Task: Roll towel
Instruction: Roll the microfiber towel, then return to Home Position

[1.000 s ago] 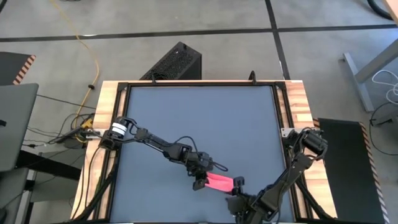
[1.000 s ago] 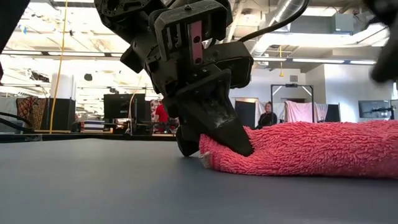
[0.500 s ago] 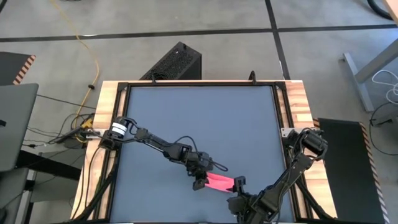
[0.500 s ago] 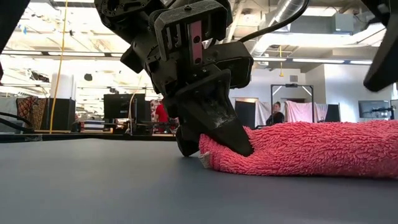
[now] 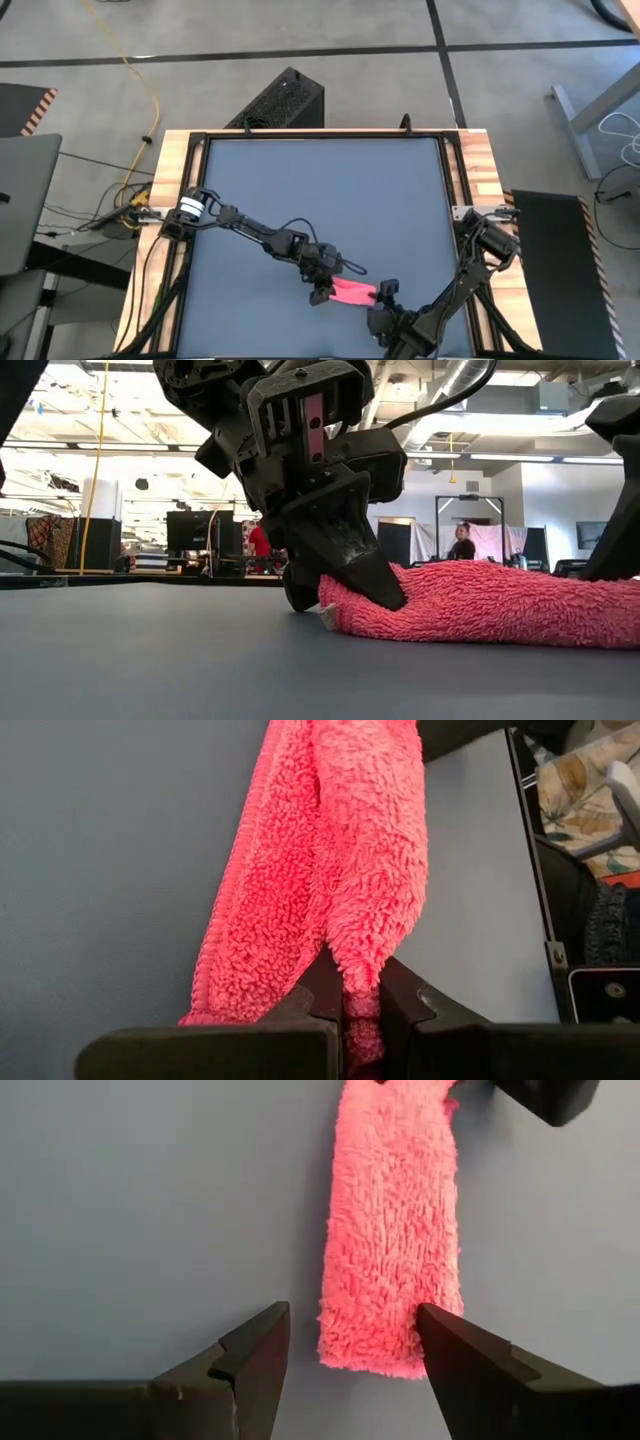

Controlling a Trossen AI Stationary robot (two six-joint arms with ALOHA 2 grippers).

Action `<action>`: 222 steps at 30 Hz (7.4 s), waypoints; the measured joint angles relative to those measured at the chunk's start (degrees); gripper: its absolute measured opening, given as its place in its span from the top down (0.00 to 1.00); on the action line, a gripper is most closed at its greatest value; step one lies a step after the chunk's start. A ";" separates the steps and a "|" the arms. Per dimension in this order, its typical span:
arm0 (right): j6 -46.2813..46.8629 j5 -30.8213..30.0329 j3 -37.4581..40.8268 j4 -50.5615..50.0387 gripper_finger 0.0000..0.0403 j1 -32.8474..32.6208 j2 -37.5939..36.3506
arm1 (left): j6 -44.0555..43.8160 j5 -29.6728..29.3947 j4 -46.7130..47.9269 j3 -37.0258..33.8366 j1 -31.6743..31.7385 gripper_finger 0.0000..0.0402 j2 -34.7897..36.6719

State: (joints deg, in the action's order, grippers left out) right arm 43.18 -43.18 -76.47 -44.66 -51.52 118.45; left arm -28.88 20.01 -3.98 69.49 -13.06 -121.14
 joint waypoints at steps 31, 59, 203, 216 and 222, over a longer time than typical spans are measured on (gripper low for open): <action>5.89 20.78 -0.06 0.51 0.94 7.51 -2.06 | 6.91 3.84 24.14 -0.26 3.18 0.76 8.82; 3.79 36.17 2.73 6.78 0.94 14.12 -4.00 | 43.79 -40.25 -7.54 4.20 -16.46 0.74 2.50; 19.42 5.88 2.69 4.78 0.67 -1.46 -20.22 | -46.78 -51.92 50.95 -10.37 -31.36 0.58 29.59; 19.90 8.79 2.69 4.54 0.67 -0.40 -20.22 | -44.18 -43.43 44.64 -21.78 -21.77 0.58 29.24; 18.45 8.80 2.69 4.15 0.67 -0.39 -20.22 | -50.57 -39.54 52.22 -22.01 -20.96 0.58 29.35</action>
State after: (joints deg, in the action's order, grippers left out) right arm 61.63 -34.38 -73.78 -40.51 -51.90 98.24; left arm -79.46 -19.53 48.24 47.48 -34.02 -91.79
